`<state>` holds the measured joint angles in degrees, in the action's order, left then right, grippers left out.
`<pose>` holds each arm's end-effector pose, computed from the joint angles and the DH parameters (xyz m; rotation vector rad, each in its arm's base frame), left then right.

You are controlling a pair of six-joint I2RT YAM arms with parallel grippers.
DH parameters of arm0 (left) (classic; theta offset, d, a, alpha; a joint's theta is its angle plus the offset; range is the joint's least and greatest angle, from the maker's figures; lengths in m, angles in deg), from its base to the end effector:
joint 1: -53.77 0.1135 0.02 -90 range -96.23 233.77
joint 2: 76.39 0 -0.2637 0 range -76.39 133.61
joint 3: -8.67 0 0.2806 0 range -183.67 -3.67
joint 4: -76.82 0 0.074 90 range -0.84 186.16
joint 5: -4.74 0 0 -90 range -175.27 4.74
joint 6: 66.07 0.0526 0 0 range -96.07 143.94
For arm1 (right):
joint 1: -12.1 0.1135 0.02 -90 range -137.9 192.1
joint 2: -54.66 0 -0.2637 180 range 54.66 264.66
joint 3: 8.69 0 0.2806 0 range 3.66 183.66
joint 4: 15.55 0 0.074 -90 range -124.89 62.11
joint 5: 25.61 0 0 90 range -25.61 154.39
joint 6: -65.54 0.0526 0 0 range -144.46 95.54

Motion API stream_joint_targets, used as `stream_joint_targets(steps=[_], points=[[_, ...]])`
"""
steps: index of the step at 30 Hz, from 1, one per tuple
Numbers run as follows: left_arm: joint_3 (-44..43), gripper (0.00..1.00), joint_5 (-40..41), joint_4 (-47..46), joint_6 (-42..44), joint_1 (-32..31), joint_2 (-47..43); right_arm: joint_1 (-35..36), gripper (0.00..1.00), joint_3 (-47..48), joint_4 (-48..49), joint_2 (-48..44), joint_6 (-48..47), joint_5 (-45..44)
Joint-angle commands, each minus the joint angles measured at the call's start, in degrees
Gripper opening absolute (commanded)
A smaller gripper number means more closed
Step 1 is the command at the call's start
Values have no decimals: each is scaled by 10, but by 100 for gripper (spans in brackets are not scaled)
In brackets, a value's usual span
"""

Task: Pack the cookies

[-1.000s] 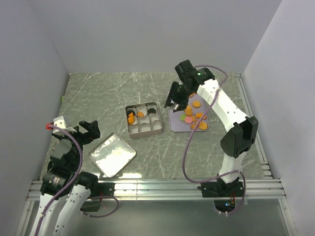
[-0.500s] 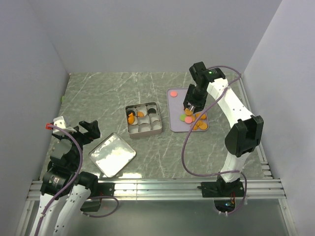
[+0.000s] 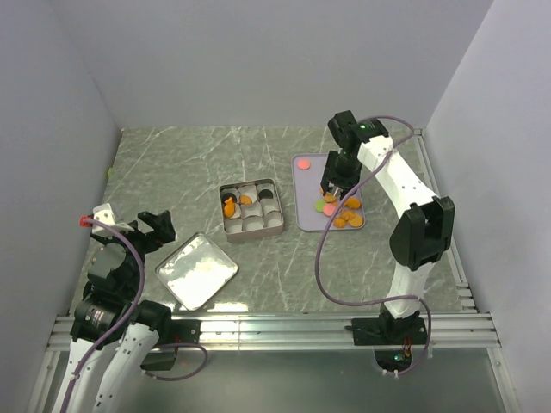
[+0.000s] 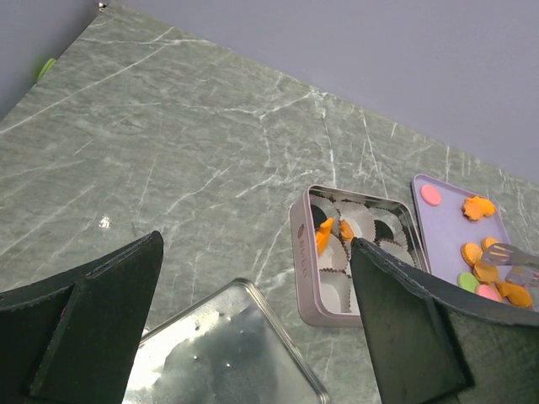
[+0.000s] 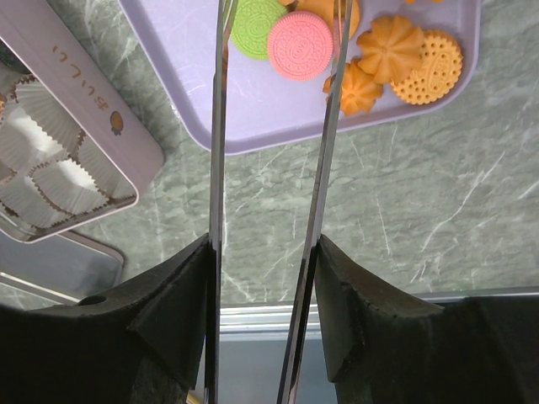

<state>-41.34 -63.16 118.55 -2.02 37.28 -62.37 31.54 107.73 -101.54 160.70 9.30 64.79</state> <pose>0.1143 -0.0132 0.3300 -0.4249 1.6141 -0.2389 0.3774 0.1336 0.2949 0.3621 2.8925 0.1739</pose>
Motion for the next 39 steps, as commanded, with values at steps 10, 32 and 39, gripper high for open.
stream_joint_targets(steps=[10, 32, 39], points=[[1, 99, 14, -17, 3, 0, 5, -5, 56, 1, 23, 28, -15, -7], [1, 99, 14, -17, 5, 0, 11, -5, 35, 88, -13, 24, -19, 21], [1, 100, 10, -18, 5, 0, 10, -5, 21, 58, -3, 3, -12, 32]])
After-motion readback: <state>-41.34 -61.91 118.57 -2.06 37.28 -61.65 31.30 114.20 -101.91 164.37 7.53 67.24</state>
